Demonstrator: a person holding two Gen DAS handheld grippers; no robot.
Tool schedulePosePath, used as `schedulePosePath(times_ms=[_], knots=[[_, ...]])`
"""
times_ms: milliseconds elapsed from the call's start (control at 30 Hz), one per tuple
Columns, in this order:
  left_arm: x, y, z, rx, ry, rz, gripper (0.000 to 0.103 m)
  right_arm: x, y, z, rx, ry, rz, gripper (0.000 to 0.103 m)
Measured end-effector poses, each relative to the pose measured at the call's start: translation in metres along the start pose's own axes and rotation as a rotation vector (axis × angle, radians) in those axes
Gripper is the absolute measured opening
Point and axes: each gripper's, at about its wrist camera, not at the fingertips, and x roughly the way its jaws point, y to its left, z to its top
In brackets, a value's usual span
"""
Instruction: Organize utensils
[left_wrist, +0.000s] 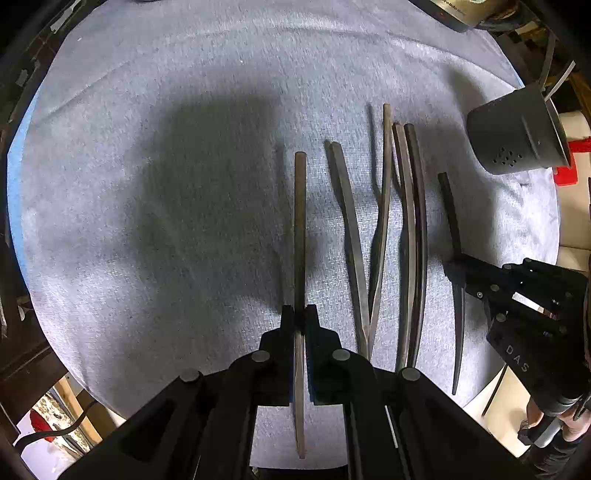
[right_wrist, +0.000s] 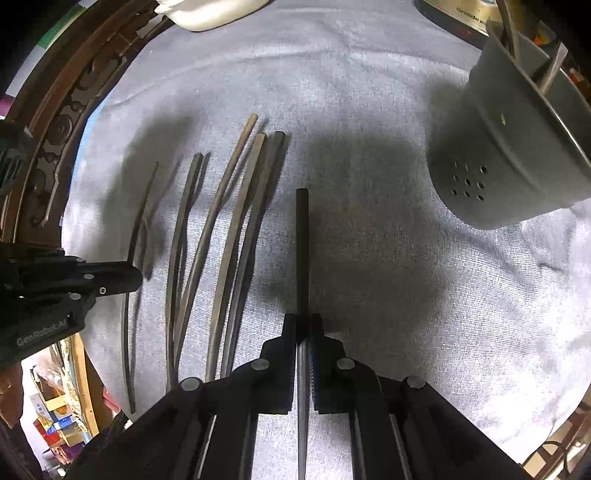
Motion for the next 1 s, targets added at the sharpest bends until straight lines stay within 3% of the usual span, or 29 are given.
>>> schedulePosePath(times_ms=[1000], knots=[[0.023, 0.003, 0.000, 0.009, 0.010, 0.009, 0.005, 0.003, 0.001, 0.003, -0.019, 0.001, 0.008, 0.007]])
